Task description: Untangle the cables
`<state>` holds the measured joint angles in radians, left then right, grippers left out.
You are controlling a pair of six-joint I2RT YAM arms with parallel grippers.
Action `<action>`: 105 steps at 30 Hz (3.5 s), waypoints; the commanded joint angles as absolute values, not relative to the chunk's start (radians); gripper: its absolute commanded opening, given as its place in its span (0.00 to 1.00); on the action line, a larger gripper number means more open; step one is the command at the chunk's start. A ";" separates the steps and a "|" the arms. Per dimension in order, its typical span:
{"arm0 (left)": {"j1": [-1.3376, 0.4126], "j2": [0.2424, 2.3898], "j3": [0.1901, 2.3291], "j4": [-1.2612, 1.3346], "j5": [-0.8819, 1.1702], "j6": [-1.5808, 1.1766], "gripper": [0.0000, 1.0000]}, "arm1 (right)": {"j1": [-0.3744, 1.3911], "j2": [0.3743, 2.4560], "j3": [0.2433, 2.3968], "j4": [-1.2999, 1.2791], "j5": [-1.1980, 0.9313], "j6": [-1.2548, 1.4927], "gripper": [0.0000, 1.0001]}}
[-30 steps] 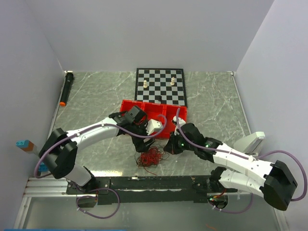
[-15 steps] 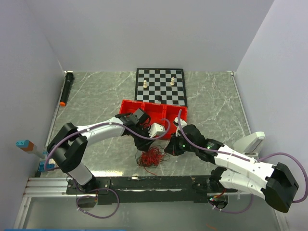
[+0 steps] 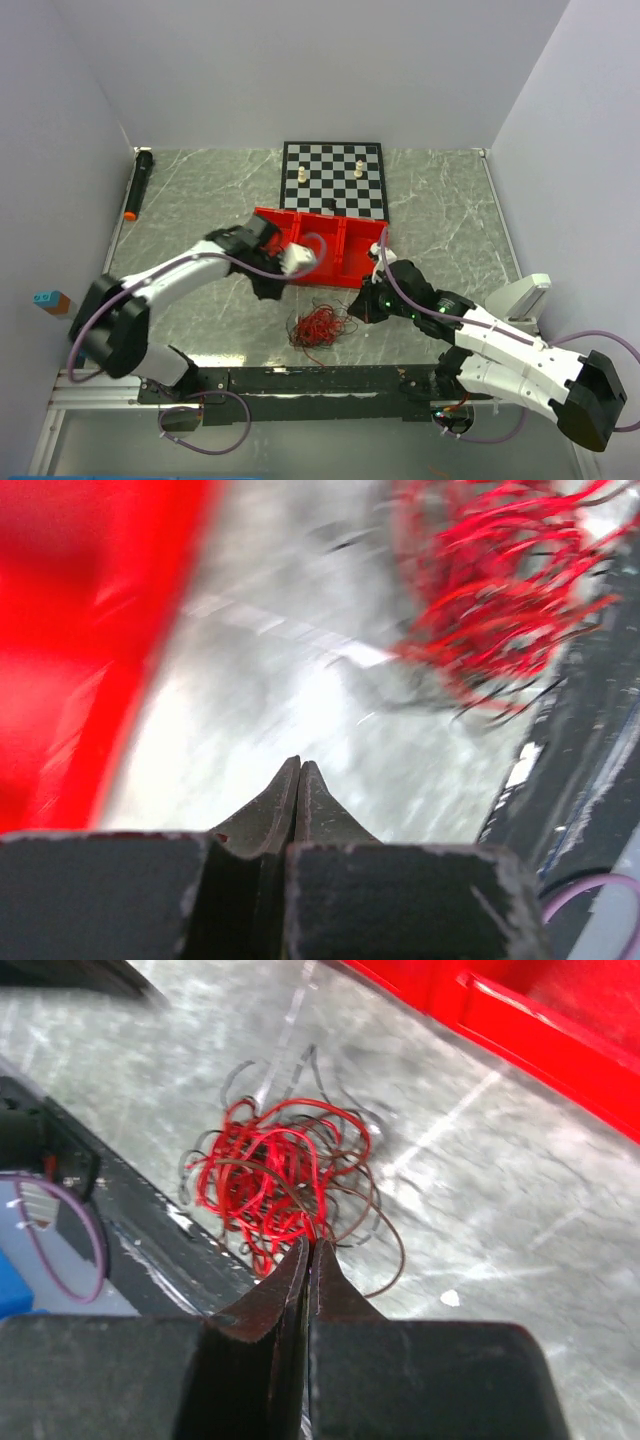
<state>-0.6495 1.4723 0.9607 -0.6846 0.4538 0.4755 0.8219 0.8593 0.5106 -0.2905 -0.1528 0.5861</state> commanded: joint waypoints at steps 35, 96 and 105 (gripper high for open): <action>-0.888 1.474 0.792 -0.445 0.452 0.580 0.55 | 0.825 1.005 0.495 -0.364 -0.044 0.690 0.00; -0.560 0.860 1.670 -0.218 -0.293 0.380 0.01 | 0.824 1.120 0.480 -0.577 0.215 0.887 0.00; -0.560 0.933 1.851 -0.095 -0.327 0.374 0.02 | 0.825 1.177 0.500 -0.589 0.215 0.900 0.00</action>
